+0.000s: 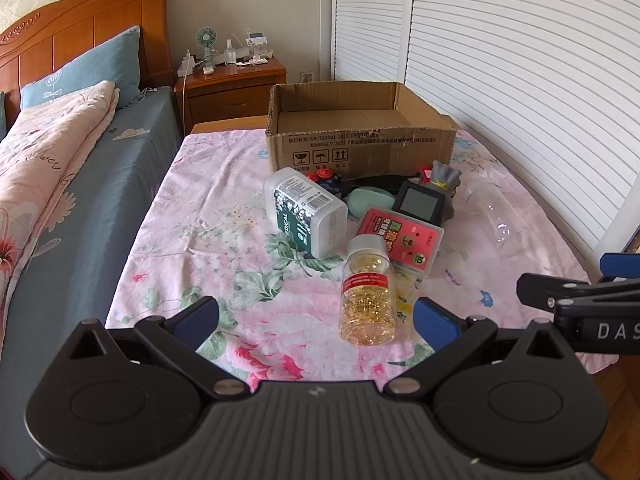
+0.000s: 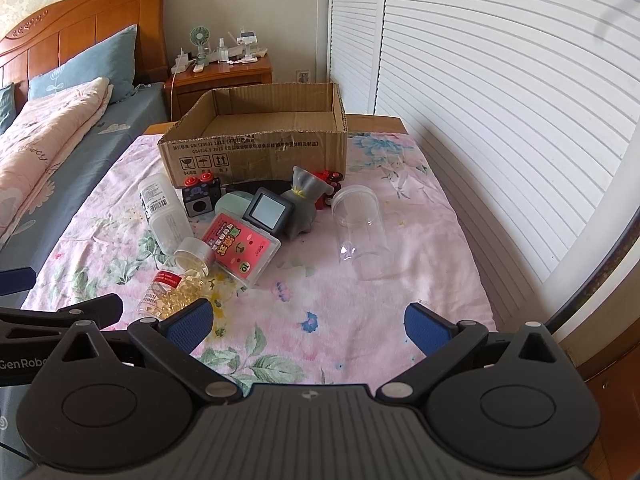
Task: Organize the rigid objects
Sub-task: 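Move left tool to white bottle while right tool moves to capsule bottle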
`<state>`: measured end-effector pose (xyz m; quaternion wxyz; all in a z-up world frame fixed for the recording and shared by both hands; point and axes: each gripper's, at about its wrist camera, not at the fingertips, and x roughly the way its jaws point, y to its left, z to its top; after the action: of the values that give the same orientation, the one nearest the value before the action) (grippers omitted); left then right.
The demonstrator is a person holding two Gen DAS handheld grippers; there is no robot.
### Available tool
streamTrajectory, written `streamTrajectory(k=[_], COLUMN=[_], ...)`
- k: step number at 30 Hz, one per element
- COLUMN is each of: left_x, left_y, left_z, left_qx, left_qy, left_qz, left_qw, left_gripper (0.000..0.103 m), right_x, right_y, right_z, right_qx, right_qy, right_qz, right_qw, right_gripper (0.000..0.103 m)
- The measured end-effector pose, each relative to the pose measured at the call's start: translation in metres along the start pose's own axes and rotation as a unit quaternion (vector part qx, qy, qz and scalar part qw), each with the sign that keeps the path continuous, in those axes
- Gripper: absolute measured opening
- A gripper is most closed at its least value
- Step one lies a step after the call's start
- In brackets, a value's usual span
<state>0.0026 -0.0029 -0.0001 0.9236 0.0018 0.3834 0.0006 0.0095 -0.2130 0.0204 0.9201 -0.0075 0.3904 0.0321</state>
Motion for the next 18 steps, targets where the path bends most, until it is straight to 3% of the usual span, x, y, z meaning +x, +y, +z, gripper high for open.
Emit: streamTrajectory(k=[18], left_x=[0.0045], left_y=[0.0], left_z=[0.003], left_qx=[0.01], left_qy=[0.001], left_qz=[-0.004], left_qw=[0.9999], left_gripper=[0.102], right_x=[0.0016], right_y=[0.0007], right_z=[0.0014], right_qx=[-0.002], right_qy=[-0.005], right_qz=[0.0], right_qw=[1.0], right_gripper=[0.103])
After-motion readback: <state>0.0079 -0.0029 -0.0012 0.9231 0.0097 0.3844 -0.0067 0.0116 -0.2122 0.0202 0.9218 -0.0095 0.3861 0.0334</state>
